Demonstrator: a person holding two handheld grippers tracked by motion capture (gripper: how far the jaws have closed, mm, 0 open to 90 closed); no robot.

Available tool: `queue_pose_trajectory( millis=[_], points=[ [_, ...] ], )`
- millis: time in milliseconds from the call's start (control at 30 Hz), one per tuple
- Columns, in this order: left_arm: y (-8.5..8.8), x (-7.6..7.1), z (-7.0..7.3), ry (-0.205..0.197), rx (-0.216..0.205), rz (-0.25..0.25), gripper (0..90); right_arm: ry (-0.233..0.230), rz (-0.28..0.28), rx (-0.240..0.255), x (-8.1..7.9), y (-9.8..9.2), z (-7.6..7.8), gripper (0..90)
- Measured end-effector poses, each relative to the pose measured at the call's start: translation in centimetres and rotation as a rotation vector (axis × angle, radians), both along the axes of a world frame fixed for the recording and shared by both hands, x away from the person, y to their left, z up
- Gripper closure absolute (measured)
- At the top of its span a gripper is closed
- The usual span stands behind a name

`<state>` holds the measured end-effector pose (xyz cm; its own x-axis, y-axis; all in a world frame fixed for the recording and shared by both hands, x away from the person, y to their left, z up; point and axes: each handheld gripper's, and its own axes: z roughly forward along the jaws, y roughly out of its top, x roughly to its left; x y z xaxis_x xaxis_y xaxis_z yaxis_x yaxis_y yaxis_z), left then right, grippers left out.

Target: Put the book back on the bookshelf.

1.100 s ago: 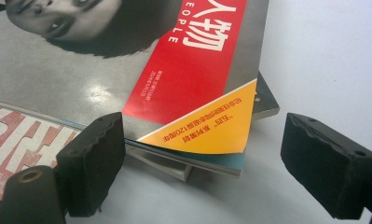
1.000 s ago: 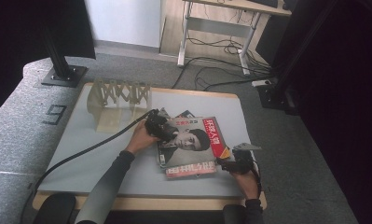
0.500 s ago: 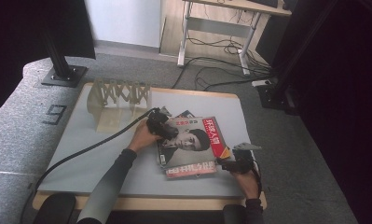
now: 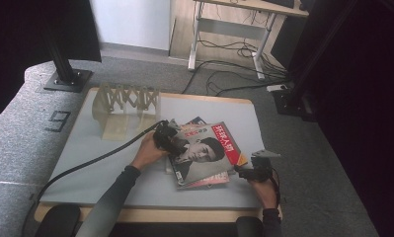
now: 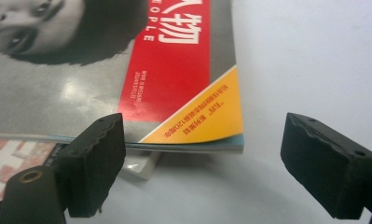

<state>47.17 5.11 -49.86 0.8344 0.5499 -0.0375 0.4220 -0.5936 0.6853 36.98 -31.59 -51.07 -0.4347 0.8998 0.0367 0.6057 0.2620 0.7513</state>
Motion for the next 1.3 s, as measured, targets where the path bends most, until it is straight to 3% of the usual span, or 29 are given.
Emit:
queue_pose_trajectory(
  millis=[467,567,900,1033,1200,1300],
  points=[
    [1.7,-4.0,-0.4,-0.012,-0.017,-0.012,0.0,0.006,-0.032,-0.008,1.4,-0.3,0.0,14.2],
    [2.4,-5.0,-0.6,0.000,-0.038,-0.015,0.0,0.009,-0.033,-0.007,2.0,-0.2,0.0,14.2],
    [3.7,-7.3,-1.0,0.041,-0.053,-0.034,0.7,0.009,-0.043,-0.004,3.8,0.4,0.0,14.4],
    [3.9,-8.1,-1.1,0.036,-0.051,-0.038,1.2,0.004,-0.043,-0.009,4.3,0.6,0.0,14.6],
    [4.0,-8.8,-1.2,0.013,-0.045,-0.060,3.6,-0.013,-0.033,0.006,3.7,0.8,0.7,14.8],
    [4.4,-9.1,-1.1,-0.003,-0.051,-0.062,9.0,-0.020,0.012,0.014,2.5,1.6,1.1,14.8]
  ],
)
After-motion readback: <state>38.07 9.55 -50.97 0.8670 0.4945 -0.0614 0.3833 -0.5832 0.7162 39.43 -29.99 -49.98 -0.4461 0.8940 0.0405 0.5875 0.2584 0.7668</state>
